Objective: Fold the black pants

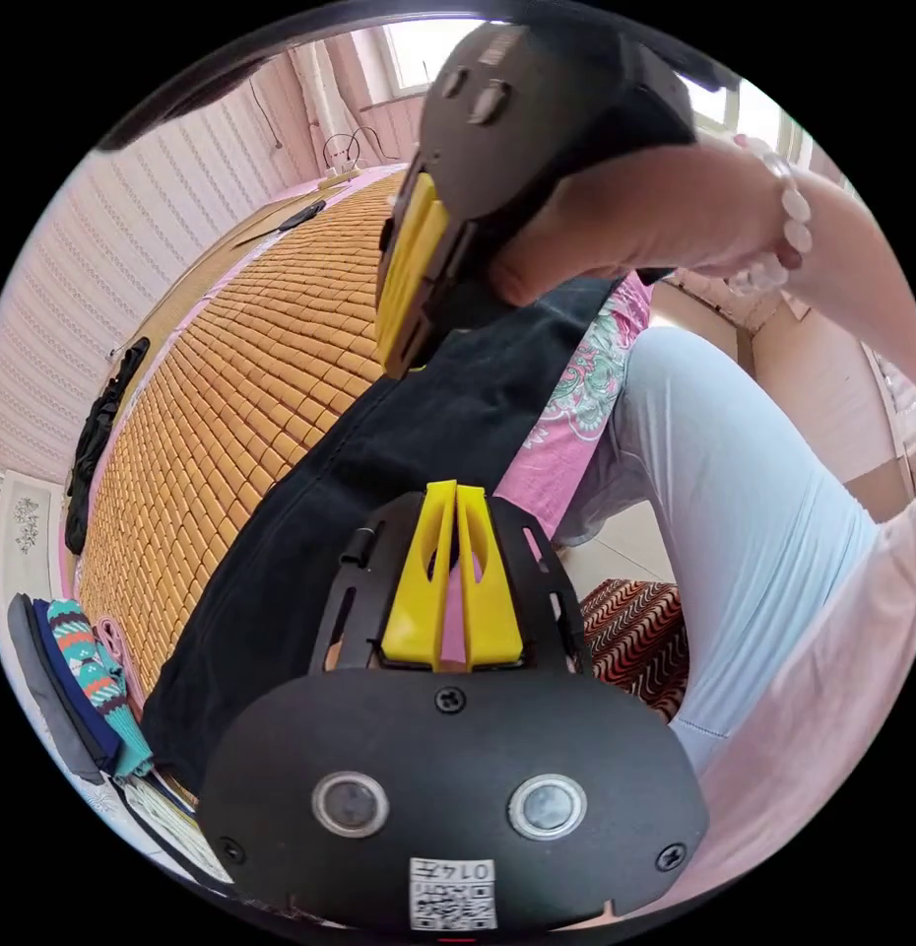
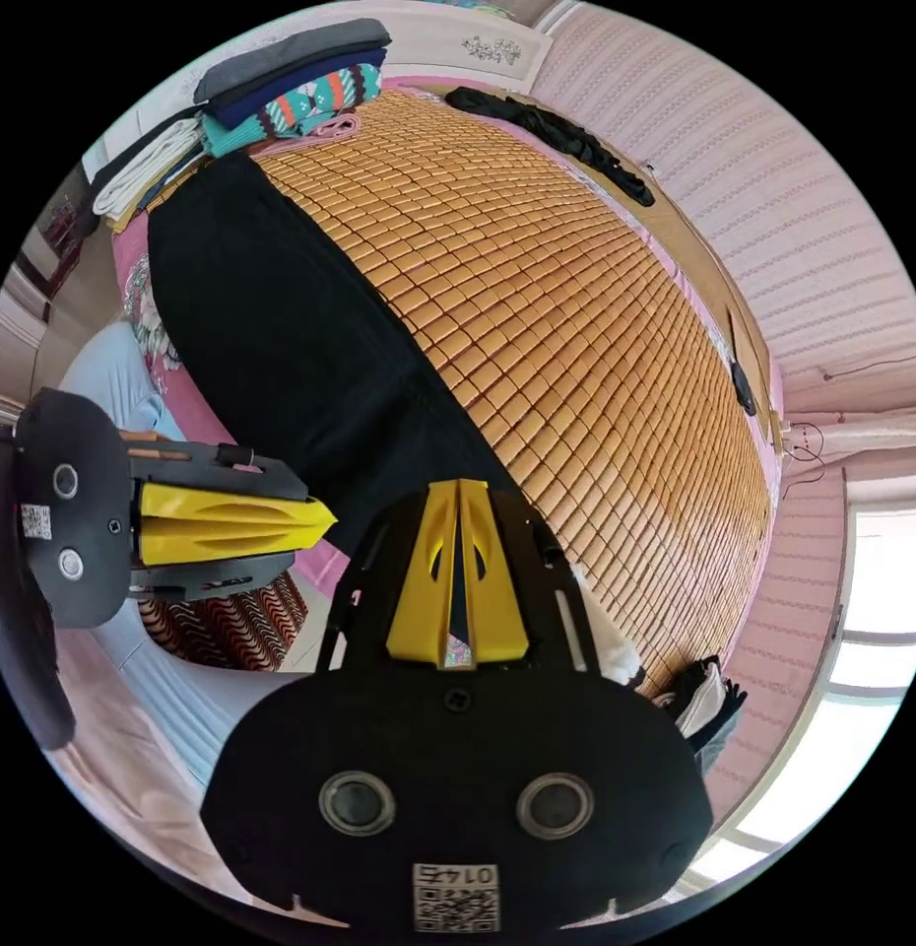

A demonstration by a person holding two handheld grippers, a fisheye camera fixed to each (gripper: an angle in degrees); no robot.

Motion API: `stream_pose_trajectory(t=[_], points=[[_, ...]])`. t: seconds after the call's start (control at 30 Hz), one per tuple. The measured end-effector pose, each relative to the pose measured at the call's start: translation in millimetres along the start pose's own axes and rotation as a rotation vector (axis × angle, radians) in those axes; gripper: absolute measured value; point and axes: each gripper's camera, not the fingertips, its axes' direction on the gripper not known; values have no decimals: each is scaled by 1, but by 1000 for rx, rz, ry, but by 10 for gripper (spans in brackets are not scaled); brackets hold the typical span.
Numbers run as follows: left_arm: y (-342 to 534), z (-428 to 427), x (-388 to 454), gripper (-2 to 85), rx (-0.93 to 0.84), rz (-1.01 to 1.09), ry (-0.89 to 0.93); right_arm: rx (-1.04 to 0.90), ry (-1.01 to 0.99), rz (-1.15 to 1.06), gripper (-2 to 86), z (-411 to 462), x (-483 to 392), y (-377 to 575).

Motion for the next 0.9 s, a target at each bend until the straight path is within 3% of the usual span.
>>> stream_pose_trajectory(t=[0.07, 0.23, 0.4, 0.6, 0.73, 0.9], points=[[-6, 2, 0, -10, -2, -22, 83, 8, -11, 92, 56, 4, 17, 36], [-17, 3, -5, -8, -6, -69, 97, 40, -88, 492, 129, 22, 87, 166], [-26, 5, -17, -3, -21, -112, 102, 34, -51, 1009, 142, 51, 171, 325], [-28, 9, -32, 16, -64, -150, 100, 112, -176, 1397, 146, 84, 221, 435], [-25, 15, -38, 50, -123, -144, 100, 132, -295, 1443, 142, 106, 236, 458], [-25, 17, -30, 58, -162, -22, 59, 44, -157, 1343, 116, 103, 242, 456]])
